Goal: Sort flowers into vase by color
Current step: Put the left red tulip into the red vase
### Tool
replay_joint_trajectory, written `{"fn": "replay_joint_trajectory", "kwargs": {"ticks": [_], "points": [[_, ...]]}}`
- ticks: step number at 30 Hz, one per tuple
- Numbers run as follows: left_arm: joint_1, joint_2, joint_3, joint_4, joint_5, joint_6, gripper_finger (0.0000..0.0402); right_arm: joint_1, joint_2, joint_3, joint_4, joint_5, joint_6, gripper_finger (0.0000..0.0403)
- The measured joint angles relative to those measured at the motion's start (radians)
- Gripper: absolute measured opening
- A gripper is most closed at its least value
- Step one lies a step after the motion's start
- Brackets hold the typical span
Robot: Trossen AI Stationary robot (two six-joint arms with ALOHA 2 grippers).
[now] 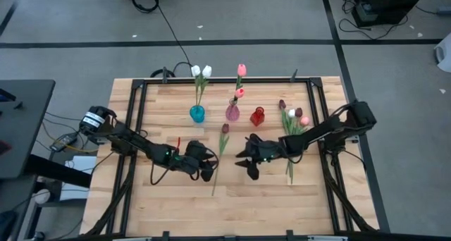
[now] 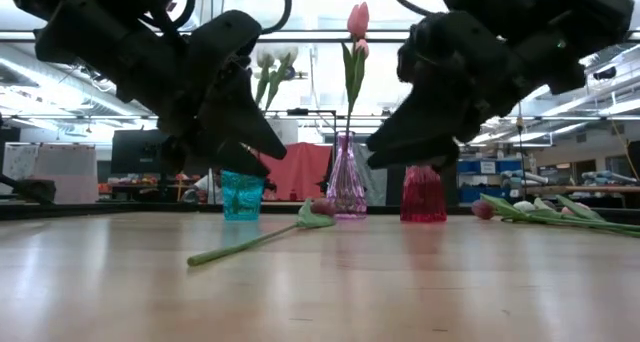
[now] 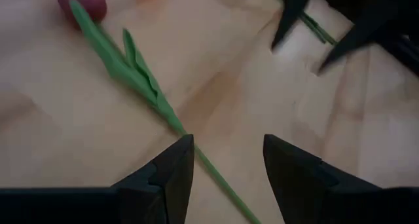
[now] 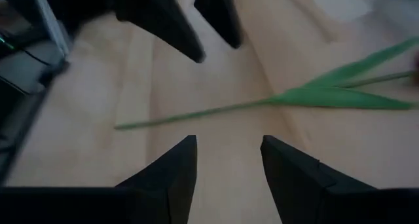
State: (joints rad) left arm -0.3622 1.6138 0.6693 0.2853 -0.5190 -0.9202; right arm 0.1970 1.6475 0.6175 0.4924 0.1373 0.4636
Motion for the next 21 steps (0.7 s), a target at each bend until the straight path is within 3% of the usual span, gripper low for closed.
{"fn": "replay_joint_trajectory", "kwargs": {"ticks": [6, 12, 16, 21], "points": [[0.023, 0.037, 0.026, -0.06, 0.009, -0.08, 0.0187, -0.009, -0.141, 0.0, -0.265, 0.128, -0.105, 0.0182], [0.07, 0.156, 0.171, -0.244, 0.023, -0.078, 0.0169, -0.012, -0.306, 0.0, -0.454, 0.288, -0.194, 0.0182], [0.094, 0.215, 0.261, -0.362, 0.012, -0.078, 0.0161, -0.009, -0.38, 0.0, -0.531, 0.353, -0.206, 0.0182], [0.114, 0.276, 0.347, -0.407, 0.019, -0.049, 0.0161, 0.005, -0.418, -0.031, -0.506, 0.395, -0.22, 0.0182]]}}
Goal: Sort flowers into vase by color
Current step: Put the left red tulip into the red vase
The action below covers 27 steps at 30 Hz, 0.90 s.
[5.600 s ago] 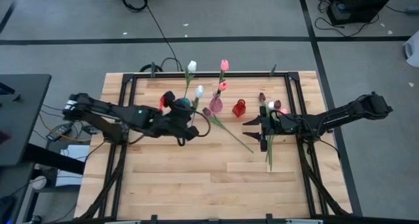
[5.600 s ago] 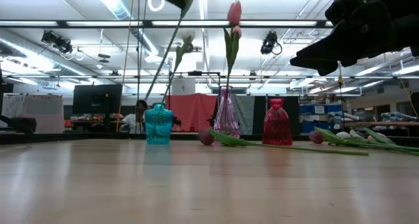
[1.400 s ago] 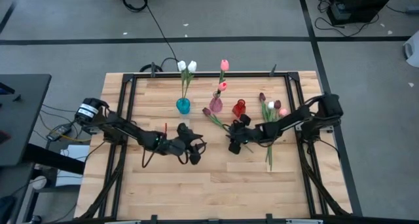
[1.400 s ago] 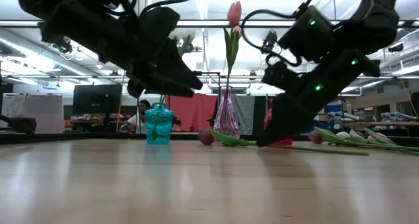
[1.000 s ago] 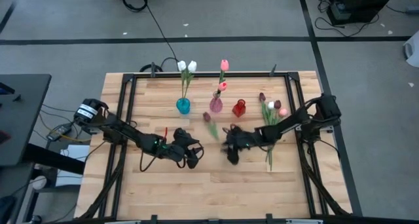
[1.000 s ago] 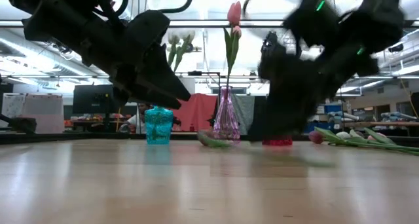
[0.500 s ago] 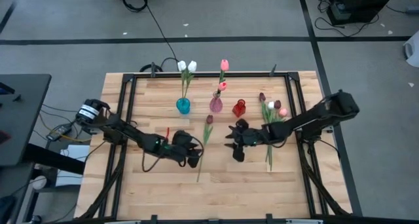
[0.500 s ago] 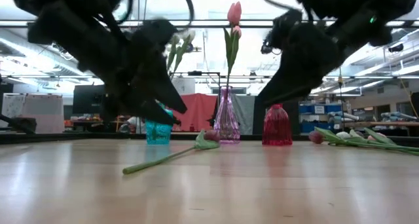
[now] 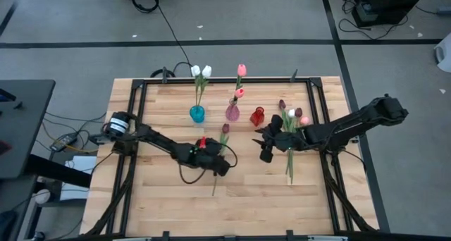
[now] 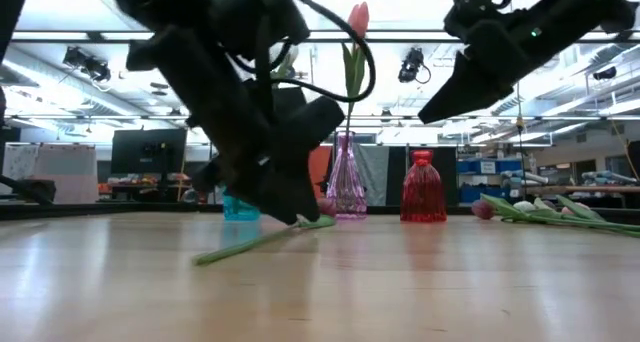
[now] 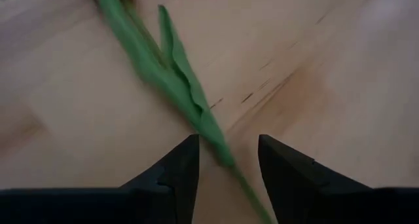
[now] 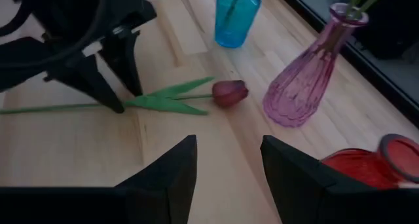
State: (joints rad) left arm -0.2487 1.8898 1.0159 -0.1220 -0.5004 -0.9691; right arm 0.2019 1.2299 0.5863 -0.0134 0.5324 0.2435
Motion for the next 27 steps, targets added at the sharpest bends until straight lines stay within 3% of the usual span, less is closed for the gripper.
{"fn": "replay_joint_trajectory", "kwargs": {"ticks": [6, 13, 19, 22, 27], "points": [[0.013, 0.067, 0.107, -0.163, 0.006, 0.024, 0.0145, 0.0, -0.037, -0.042, 0.009, -0.001, -0.011, 0.0182], [0.011, 0.097, 0.195, -0.316, 0.024, 0.087, 0.0016, 0.001, -0.111, -0.071, -0.01, -0.001, -0.019, 0.0182], [-0.003, 0.07, 0.278, -0.438, 0.075, 0.166, 0.001, 0.013, -0.214, -0.072, -0.15, 0.017, 0.017, 0.018], [-0.008, 0.042, 0.309, -0.391, 0.063, 0.262, 0.0006, 0.042, -0.269, -0.072, -0.245, 0.069, 0.06, 0.0177], [0.033, 0.021, 0.306, -0.122, 0.08, 0.514, 0.0003, 0.096, -0.378, -0.13, -0.314, 0.22, 0.104, 0.0167]]}}
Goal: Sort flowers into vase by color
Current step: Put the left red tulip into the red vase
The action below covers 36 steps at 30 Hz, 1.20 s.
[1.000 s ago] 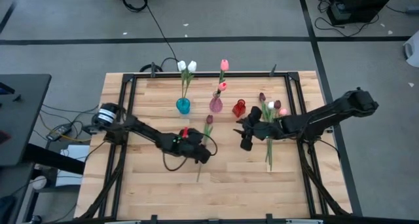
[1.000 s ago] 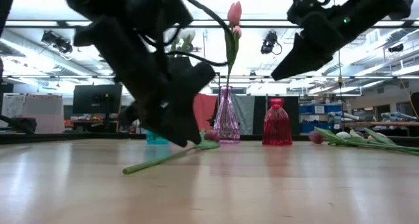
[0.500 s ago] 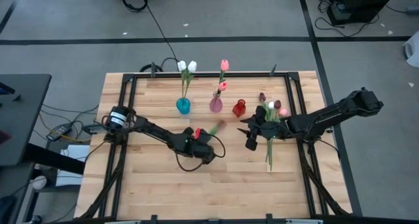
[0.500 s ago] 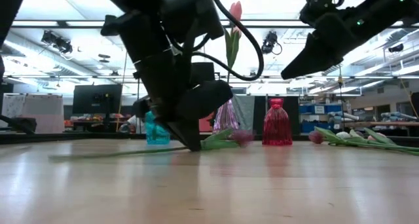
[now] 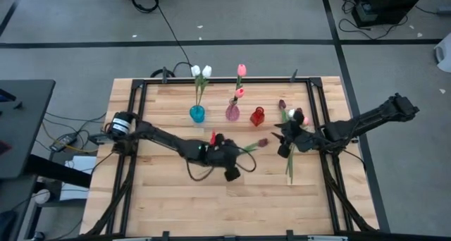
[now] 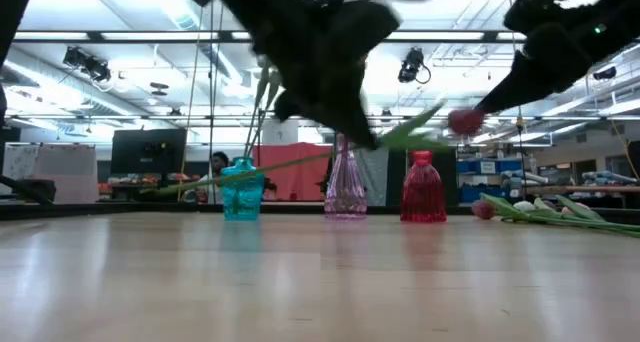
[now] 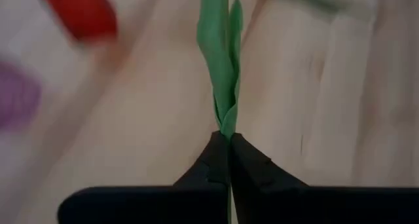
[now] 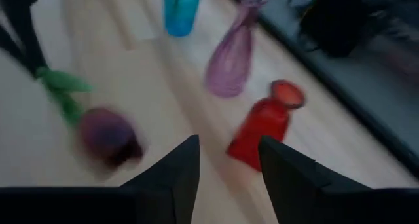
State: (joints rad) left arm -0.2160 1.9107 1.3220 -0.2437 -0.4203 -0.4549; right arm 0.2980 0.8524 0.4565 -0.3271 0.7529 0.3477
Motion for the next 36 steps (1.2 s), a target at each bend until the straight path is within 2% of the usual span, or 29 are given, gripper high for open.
{"fn": "replay_joint_trajectory", "kwargs": {"ticks": [3, 7, 12, 16, 20, 25, 32, 36], "points": [[0.067, 0.001, -0.001, 0.139, 0.032, 0.109, 0.0003, 0.011, -0.088, -0.05, -0.005, 0.051, 0.021, 0.016], [0.134, 0.001, -0.003, 0.366, 0.009, 0.216, 0.0003, 0.012, -0.208, -0.087, -0.004, 0.1, 0.027, 0.0153], [0.179, 0.017, -0.002, 0.738, 0.029, 0.344, 0.0005, 0.018, -0.317, -0.103, 0.006, 0.154, 0.018, 0.015], [0.208, 0.071, -0.002, 1.012, 0.027, 0.458, 0.0005, 0.022, -0.345, -0.129, 0.049, 0.155, -0.017, 0.015], [0.242, 0.128, 0.01, 1.213, 0.029, 0.526, 0.0006, 0.022, -0.348, -0.16, 0.134, 0.153, -0.072, 0.015], [0.279, 0.211, 0.082, 1.336, 0.035, 0.589, 0.0007, 0.022, -0.349, -0.169, 0.178, 0.142, -0.113, 0.015], [0.31, 0.28, 0.224, 1.32, 0.077, 0.669, 0.0007, 0.022, -0.347, -0.169, 0.172, 0.139, -0.116, 0.015], [0.329, 0.286, 0.258, 1.317, 0.096, 0.692, 0.0007, 0.022, -0.347, -0.169, 0.173, 0.135, -0.12, 0.015]]}}
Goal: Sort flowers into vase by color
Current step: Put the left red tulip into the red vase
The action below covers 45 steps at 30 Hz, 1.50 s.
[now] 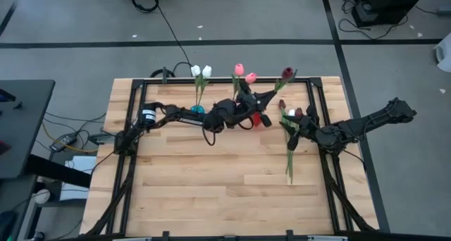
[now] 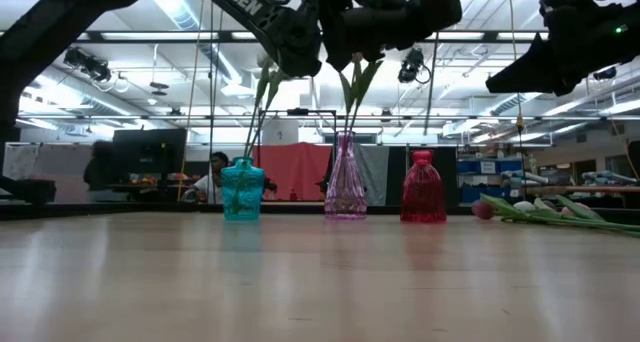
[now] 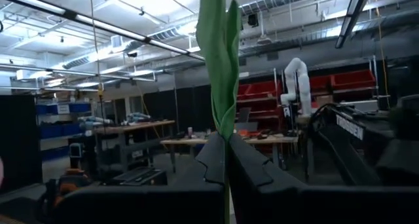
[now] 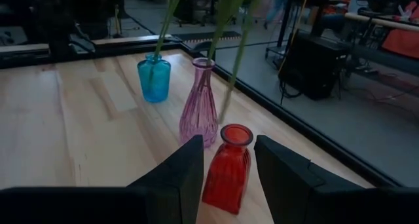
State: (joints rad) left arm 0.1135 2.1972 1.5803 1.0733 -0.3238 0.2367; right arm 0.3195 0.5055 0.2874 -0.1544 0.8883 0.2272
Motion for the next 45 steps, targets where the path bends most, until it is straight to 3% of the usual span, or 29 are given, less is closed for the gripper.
{"fn": "replay_joint_trajectory", "kwargs": {"ticks": [19, 29, 37, 41, 45], "points": [[0.044, 0.006, 0.0, -0.07, 0.05, -0.067, 0.0007, 0.0, 0.0, 0.0, 0.008, -0.017, -0.011, 0.015], [0.044, 0.078, 0.006, 0.011, 0.044, -0.087, 0.0007, 0.0, 0.0, 0.0, 0.038, -0.056, -0.021, 0.015], [0.035, 0.08, 0.003, -0.104, 0.034, -0.086, 0.0008, 0.0, 0.0, 0.0, 0.031, -0.055, -0.021, 0.015], [0.027, 0.08, 0.003, -0.166, 0.01, -0.053, 0.0028, 0.0, 0.0, 0.0, 0.029, -0.055, -0.021, 0.015], [0.003, 0.08, 0.003, -0.181, -0.095, -0.019, 0.0075, 0.0, 0.0, 0.0, 0.027, -0.056, -0.021, 0.015]]}}
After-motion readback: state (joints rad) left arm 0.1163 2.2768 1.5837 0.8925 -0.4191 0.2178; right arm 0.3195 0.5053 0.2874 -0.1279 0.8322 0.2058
